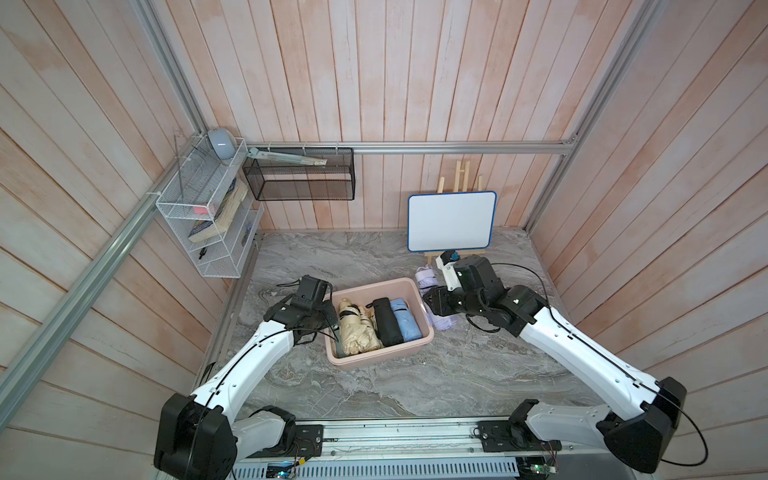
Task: Put the umbrella into the storage box
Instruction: Place the umbrella in the storage box.
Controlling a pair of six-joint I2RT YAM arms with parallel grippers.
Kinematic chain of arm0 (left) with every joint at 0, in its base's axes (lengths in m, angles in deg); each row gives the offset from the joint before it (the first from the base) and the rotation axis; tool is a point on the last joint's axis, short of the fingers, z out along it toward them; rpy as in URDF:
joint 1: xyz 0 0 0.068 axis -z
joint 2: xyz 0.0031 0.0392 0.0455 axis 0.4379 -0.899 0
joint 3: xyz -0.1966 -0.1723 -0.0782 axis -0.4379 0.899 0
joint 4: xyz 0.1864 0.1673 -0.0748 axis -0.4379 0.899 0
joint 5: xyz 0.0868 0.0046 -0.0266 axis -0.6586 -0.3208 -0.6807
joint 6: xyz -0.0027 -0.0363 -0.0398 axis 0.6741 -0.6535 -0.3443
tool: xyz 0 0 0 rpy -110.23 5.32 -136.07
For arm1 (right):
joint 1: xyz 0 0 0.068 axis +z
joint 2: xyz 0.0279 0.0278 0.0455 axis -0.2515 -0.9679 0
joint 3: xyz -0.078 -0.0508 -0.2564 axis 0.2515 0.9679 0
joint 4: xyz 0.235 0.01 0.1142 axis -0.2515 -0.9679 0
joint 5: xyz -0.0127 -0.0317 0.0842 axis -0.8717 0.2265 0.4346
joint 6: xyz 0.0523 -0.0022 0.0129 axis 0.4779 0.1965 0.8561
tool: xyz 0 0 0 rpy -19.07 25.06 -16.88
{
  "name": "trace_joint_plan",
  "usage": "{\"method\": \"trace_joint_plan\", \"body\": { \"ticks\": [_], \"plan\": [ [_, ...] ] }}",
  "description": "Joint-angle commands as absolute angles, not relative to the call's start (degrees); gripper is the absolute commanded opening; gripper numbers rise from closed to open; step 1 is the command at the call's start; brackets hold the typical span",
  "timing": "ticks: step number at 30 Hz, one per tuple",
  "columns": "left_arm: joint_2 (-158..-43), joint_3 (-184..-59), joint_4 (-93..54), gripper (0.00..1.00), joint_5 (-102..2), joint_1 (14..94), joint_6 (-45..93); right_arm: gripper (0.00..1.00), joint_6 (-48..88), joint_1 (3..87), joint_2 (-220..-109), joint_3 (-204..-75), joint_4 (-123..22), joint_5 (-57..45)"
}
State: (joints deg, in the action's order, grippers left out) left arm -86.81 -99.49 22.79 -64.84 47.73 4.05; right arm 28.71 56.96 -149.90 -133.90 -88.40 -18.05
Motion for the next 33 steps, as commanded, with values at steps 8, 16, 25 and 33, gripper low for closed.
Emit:
{"method": "trace_joint_plan", "body": {
  "ticks": [8,16,25,33],
  "plan": [
    [-88.1,-103.1,15.3,0.00,-63.5,51.6,0.6,0.25,44.0,66.8,-162.3,-138.7,-80.3,-20.7],
    [-88.4,-102.6,14.8,0.00,-63.1,51.7,0.3,0.26,46.8,68.6,-168.9,-138.5,-77.7,-22.9],
    [-88.3,-102.5,14.7,0.00,-63.3,51.7,0.4,0.37,49.0,68.9,-173.7,-137.5,-71.9,-22.7],
    [-88.3,-102.6,14.3,0.11,-63.8,51.7,0.5,0.56,49.9,69.1,-174.6,-136.1,-70.2,-24.5]
  ]
}}
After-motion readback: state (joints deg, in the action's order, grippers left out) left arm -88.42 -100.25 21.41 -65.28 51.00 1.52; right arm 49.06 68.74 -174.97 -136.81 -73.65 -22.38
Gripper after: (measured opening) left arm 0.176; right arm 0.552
